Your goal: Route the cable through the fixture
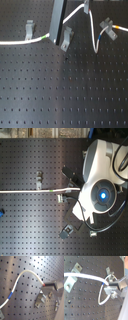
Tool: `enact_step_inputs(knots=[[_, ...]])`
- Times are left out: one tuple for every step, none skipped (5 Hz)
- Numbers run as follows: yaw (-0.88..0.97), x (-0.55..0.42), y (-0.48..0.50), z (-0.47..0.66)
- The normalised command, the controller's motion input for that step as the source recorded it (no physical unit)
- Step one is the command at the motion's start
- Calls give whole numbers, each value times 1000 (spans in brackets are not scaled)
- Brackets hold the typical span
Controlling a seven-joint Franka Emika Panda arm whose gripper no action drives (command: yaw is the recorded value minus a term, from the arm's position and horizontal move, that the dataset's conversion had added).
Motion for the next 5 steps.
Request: enact_step_inputs(knots=[[0, 0, 0, 19], [-89, -311, -21, 107], [0, -366, -73, 28], [0, -446, -60, 58], [-6, -417, -128, 173]])
